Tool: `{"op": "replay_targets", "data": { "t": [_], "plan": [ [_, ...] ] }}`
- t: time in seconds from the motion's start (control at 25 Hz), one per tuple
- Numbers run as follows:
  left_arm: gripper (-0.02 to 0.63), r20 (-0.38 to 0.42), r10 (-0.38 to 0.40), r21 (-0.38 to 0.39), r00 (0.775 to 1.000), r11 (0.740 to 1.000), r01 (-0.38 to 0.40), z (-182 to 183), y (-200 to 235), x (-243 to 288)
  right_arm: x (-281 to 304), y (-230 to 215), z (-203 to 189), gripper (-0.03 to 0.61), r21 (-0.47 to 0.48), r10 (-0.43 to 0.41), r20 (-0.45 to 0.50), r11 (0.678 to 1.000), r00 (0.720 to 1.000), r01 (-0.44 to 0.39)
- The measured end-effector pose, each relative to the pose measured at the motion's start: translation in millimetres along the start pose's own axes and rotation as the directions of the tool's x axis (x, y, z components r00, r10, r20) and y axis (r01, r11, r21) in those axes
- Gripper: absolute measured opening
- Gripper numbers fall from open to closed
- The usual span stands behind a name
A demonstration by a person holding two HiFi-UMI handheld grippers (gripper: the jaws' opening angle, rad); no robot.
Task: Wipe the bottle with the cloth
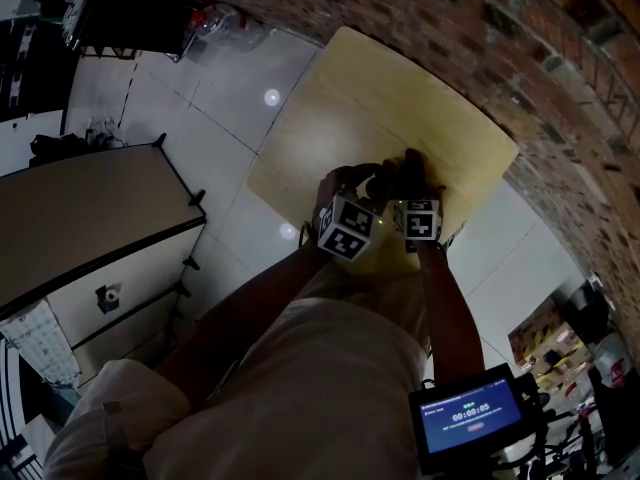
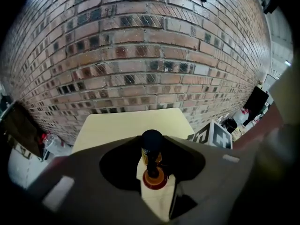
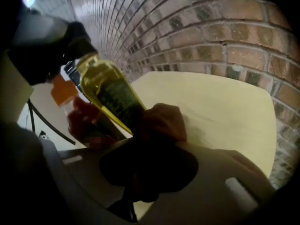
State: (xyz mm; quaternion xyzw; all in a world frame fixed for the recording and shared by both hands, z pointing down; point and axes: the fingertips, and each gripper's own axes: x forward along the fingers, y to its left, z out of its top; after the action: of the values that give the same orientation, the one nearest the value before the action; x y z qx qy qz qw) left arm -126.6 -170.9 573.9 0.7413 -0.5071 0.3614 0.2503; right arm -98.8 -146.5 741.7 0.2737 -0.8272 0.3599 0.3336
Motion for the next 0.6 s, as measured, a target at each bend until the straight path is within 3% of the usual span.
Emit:
{"op": "replay_targets", "data": {
  "t": [0.12, 0.2, 0.28, 0.36, 0.44, 0.6],
  "plan": [
    [0.163, 0.002, -0.023, 0.012, 1.000, 1.000, 0.023, -1, 0, -1, -6, -5, -1, 0.084, -0.015, 0.035, -0.018, 0.999, 0.999, -0.035],
    [0.163, -0.020, -0.058, 0.052, 0.998, 0.997, 0.059, -4, -3, -4, -27, -23, 11, 0.086, 0.077, 0.051, 0.059, 0.995, 0.997, -0.055],
    [0.162, -0.050, -0.110, 0.140, 0.993, 0.983, 0.116, -7, -9, -7, -55, -39, 32, 0.086, 0.160, 0.083, 0.159, 0.981, 0.984, -0.108],
    [0.163, -0.080, -0.162, 0.255, 0.984, 0.950, 0.177, -11, -17, -9, -86, -40, 58, 0.086, 0.156, 0.168, 0.241, 0.966, 0.956, -0.209],
    [0.162, -0.102, -0.201, 0.368, 0.974, 0.902, 0.224, -15, -25, -12, -115, -24, 83, 0.086, 0.084, 0.291, 0.280, 0.942, 0.915, -0.325],
    [0.161, -0.135, -0.229, 0.509, 0.964, 0.818, 0.266, -22, -36, -13, -146, 39, 115, 0.086, -0.055, 0.522, 0.266, 0.847, 0.810, -0.528]
  ]
}}
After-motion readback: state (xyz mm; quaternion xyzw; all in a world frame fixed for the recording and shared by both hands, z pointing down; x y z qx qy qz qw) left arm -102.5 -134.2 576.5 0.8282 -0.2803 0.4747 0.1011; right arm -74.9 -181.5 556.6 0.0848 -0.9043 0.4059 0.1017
